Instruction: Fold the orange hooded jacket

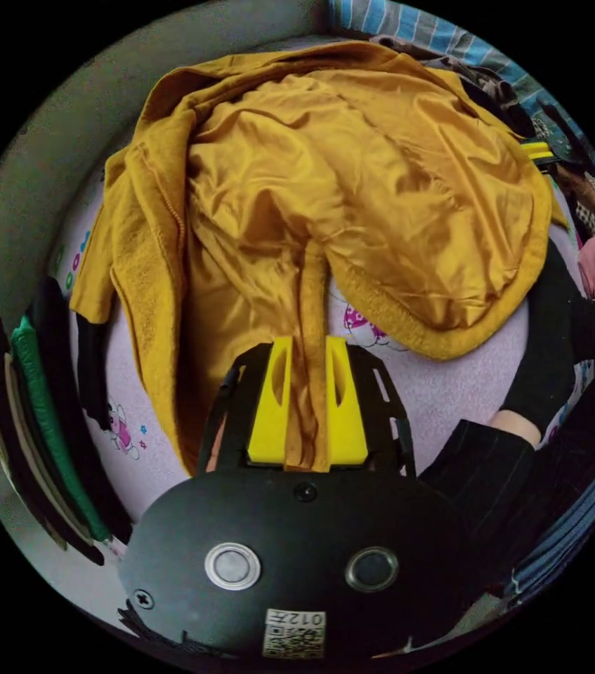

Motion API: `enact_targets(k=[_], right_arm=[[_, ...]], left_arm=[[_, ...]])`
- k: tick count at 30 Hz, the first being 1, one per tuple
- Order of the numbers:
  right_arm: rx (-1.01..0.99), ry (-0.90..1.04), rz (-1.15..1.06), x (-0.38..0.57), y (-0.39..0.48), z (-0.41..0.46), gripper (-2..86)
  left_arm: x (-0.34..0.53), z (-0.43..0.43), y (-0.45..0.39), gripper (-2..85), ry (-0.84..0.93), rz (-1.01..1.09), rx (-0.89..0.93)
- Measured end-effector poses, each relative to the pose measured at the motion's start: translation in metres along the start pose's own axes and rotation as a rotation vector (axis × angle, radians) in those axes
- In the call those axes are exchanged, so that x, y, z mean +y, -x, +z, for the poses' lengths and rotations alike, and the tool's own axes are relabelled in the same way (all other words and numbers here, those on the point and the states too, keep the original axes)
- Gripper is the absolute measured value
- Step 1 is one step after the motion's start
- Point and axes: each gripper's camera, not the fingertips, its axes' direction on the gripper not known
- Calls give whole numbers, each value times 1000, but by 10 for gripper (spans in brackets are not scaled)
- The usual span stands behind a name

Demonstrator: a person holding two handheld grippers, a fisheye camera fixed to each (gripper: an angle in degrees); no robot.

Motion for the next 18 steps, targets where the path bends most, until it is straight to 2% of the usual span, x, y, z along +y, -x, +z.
enact_targets(k=[2,4,8,10,12,16,18], right_arm=[[-3,55,19,-11,-5,0,37],[-56,195,-46,-25,-12,2,29],[5,463,-148,-34,-31,6,27],[33,570,-127,-34,-53,10,32],[-68,577,-77,-33,-66,13,40],[-123,491,-10,-26,-77,5,61],[-103,447,-11,-22,-77,-10,62]], left_arm=[[-4,-3,5,29,22,-13,31],[-5,-3,10,20,72,6,66],[6,0,19,10,272,192,-37],[13,5,32,10,362,198,-61],[21,5,55,10,362,96,82],[36,-2,67,8,279,39,258],[46,-25,73,7,150,-1,302]])
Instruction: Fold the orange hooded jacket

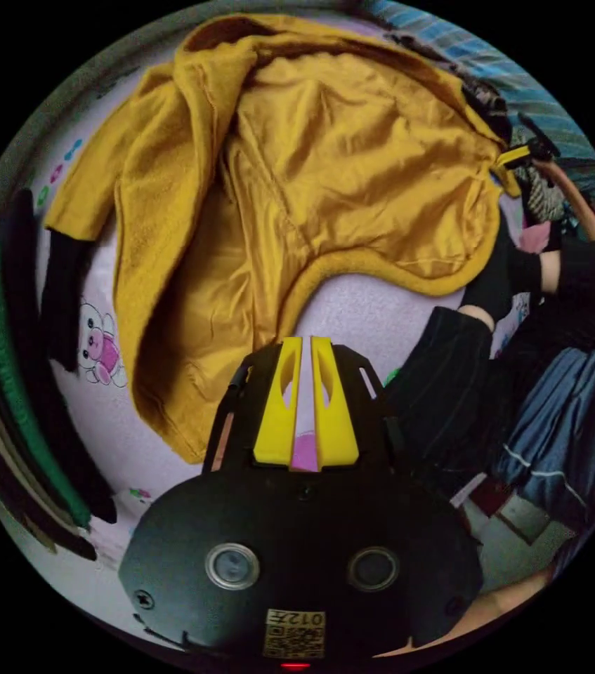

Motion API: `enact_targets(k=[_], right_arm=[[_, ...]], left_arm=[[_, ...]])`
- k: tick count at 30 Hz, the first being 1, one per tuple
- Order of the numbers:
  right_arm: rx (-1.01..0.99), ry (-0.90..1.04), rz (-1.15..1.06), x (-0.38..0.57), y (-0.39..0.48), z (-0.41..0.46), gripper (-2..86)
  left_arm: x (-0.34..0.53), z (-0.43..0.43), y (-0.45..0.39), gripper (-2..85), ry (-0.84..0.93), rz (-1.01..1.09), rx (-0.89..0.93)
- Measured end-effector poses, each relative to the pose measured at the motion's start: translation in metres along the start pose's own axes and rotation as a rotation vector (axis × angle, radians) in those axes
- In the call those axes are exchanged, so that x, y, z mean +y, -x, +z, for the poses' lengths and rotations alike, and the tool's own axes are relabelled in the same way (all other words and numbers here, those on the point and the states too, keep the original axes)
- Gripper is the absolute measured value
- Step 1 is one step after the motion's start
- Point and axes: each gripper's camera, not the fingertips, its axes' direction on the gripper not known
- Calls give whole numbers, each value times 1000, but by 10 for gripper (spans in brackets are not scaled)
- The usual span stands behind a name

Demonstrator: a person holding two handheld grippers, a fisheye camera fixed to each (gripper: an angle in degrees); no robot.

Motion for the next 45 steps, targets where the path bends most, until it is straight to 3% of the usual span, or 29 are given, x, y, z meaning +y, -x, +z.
enact_targets(k=[3,6,10,14,20,22,25,29,36,40,42,45], right_arm=[[73,-121,30,15,2,-34,62],[101,-367,31,17,7,-81,63],[-39,-627,-40,-20,15,-111,64],[-31,-682,-58,-70,24,-104,64],[-614,-682,317,-129,-32,-69,80],[-842,-676,475,-139,-57,-45,88],[-976,-678,569,-150,-79,-28,93],[-985,-689,581,-170,-95,-26,62],[-719,-824,440,-231,-134,-101,56],[-505,-795,348,-279,-132,-125,60],[-490,-767,306,-284,-127,-118,62],[-635,-779,328,-269,-132,-109,67]], left_arm=[[6,-33,-9,7,-193,-18,-44],[-17,-51,-34,6,-375,-6,-101],[-68,-23,-72,5,-380,88,-60],[-111,7,-103,4,-368,108,-96],[-129,48,-112,3,-249,106,-26],[-123,49,-109,3,-289,90,-13],[-120,50,-101,2,-314,61,29],[-120,52,-91,2,-316,8,85],[-117,56,-84,0,-291,-61,150],[-120,57,-81,-1,-270,-83,168],[-121,57,-81,-1,-266,-87,167],[-121,58,-83,0,-270,-75,154]])
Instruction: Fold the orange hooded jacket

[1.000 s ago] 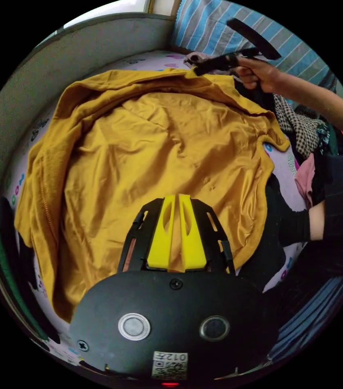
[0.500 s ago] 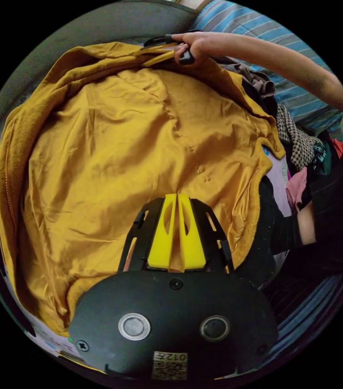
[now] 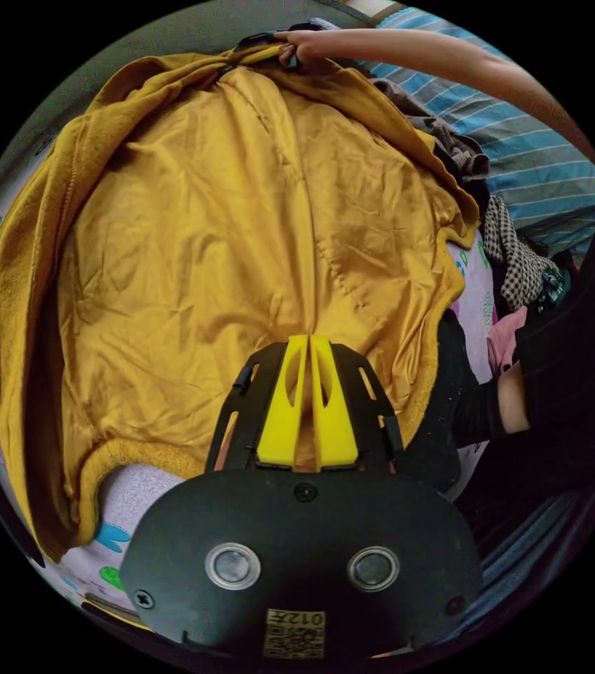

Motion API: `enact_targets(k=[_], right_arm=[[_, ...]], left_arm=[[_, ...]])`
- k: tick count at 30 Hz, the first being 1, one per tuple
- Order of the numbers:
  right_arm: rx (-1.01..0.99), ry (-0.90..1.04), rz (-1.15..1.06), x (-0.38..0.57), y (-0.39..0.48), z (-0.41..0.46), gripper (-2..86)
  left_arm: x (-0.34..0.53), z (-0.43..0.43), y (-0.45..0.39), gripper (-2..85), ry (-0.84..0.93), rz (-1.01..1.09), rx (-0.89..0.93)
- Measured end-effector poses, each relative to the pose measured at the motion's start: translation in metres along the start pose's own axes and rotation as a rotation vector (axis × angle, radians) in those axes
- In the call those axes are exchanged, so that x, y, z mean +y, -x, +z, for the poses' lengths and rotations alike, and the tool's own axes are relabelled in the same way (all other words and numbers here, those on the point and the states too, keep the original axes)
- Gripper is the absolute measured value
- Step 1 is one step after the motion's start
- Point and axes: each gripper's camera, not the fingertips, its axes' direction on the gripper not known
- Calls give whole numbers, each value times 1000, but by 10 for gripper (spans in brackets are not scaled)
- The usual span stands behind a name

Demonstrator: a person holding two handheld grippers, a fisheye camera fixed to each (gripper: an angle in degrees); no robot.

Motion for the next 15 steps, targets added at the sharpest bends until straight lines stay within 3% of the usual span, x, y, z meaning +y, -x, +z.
enact_targets(k=[8,12,15], right_arm=[[14,154,-242,111,39,-56,62],[145,321,-383,205,63,-61,57],[263,427,-468,260,77,-47,52]], left_arm=[[3,-3,-3,6,26,67,70],[23,-42,15,6,-145,-47,-129],[31,-46,33,6,-124,-129,-279]])
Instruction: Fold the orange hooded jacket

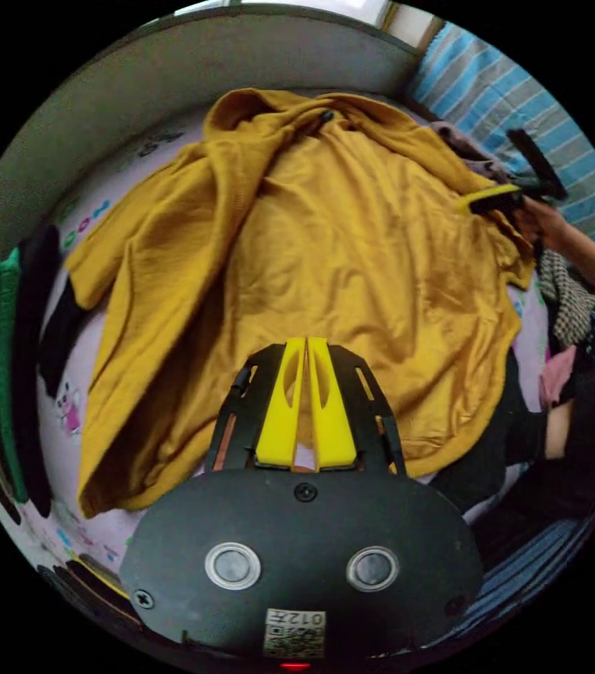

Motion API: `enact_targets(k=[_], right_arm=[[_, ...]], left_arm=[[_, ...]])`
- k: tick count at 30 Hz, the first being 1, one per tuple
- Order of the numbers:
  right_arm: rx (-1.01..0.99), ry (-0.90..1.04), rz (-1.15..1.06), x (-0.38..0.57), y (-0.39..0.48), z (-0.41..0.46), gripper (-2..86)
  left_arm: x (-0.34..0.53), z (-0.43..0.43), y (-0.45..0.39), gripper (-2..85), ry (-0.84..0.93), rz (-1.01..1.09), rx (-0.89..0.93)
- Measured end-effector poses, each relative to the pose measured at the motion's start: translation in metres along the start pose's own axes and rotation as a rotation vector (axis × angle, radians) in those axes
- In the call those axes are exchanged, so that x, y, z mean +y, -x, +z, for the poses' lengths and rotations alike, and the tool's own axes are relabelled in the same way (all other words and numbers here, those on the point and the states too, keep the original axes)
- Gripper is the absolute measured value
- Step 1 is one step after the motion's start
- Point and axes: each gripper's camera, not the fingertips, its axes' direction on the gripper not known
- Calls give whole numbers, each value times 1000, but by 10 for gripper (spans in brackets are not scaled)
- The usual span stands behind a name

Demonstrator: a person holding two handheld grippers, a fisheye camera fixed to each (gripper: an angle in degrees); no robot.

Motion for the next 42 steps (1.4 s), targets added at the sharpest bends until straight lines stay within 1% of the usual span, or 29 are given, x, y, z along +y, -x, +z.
enact_targets(k=[1,3,5,7,9,13,14,15,16,17,19,22,26,29,32,36,38,39,42], right_arm=[[72,37,-20,10,13,10,48],[117,91,-26,21,25,23,42],[161,144,18,31,28,35,19],[194,192,57,45,29,44,-2],[201,178,67,55,33,43,-7],[144,230,61,71,44,46,-9],[146,222,54,73,46,44,-9],[200,126,39,78,52,31,-9],[266,15,75,87,53,15,-9],[285,-26,111,92,50,8,-9],[254,-102,263,117,32,-9,-9],[187,-126,357,147,25,-7,-9],[228,-67,346,158,39,13,-9],[282,-68,327,161,48,18,-9],[302,-56,326,158,51,18,-9],[304,86,284,154,51,39,-9],[302,94,263,153,55,39,-9],[300,136,256,153,57,41,-9],[346,238,207,152,66,47,-9]], left_arm=[[1,2,2,6,6,-3,-17],[5,8,5,7,39,-8,-83],[13,17,6,7,90,-5,-199],[21,18,8,7,57,-14,-197],[27,20,12,6,57,-26,-188],[33,22,16,4,57,-32,-174],[33,23,17,3,59,-35,-171],[34,23,18,3,58,-38,-168],[35,23,20,3,57,-48,-159],[37,24,22,4,53,-66,-146],[39,25,26,4,51,-92,-132],[40,26,25,6,68,-91,-154],[36,29,28,6,129,-50,-174],[33,31,38,5,177,-33,-135],[33,33,55,5,210,-73,-60],[40,36,77,5,231,-106,31],[44,37,85,4,230,-110,62],[46,38,88,3,228,-112,70],[61,40,100,1,195,-131,108]])
